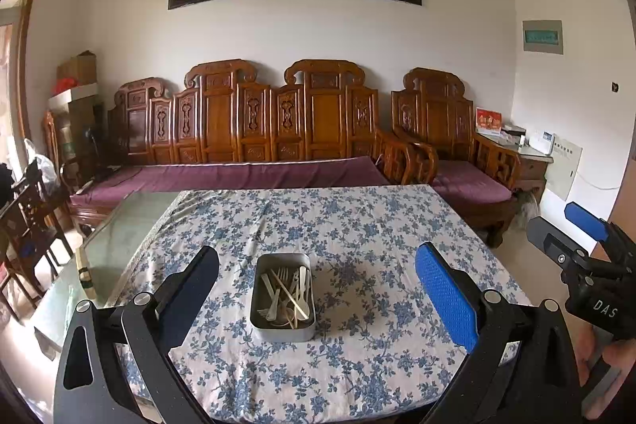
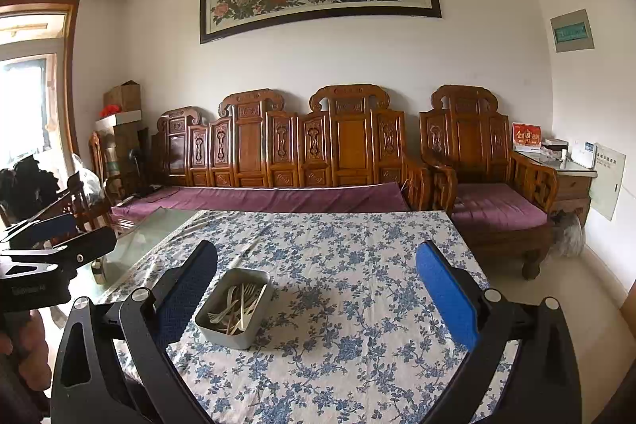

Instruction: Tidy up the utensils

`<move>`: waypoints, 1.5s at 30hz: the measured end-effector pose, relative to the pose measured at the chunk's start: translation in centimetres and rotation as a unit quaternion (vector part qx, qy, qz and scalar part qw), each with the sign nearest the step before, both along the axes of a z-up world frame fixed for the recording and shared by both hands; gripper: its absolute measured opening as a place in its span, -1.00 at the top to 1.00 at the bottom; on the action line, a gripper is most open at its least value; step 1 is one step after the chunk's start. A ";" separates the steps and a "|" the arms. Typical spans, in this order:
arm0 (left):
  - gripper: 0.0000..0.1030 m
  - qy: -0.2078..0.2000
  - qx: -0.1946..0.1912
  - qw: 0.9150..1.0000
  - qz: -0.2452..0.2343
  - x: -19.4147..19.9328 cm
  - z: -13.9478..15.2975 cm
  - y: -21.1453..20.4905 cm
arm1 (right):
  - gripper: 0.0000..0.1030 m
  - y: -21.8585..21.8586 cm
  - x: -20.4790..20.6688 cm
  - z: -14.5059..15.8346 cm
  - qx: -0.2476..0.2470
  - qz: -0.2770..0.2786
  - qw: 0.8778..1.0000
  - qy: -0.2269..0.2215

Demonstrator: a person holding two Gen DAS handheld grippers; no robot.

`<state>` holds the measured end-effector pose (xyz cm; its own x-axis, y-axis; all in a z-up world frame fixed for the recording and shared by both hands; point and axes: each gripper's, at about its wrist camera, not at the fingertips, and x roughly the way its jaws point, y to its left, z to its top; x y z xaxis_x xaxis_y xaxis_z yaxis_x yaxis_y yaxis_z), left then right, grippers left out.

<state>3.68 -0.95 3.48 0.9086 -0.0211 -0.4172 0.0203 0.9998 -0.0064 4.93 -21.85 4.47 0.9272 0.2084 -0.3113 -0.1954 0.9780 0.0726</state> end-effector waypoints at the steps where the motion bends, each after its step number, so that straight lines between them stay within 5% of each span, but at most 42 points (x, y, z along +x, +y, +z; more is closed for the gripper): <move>1: -0.85 0.000 -0.001 1.000 0.000 0.1 0.0 0.0 | -0.95 0.0 0.1 0.0 0.001 0.000 1.000 0.000; 45: -0.85 0.000 0.002 1.000 -0.009 0.0 -0.2 -0.7 | -0.95 -0.4 0.3 -0.6 -0.001 -0.001 1.000 0.002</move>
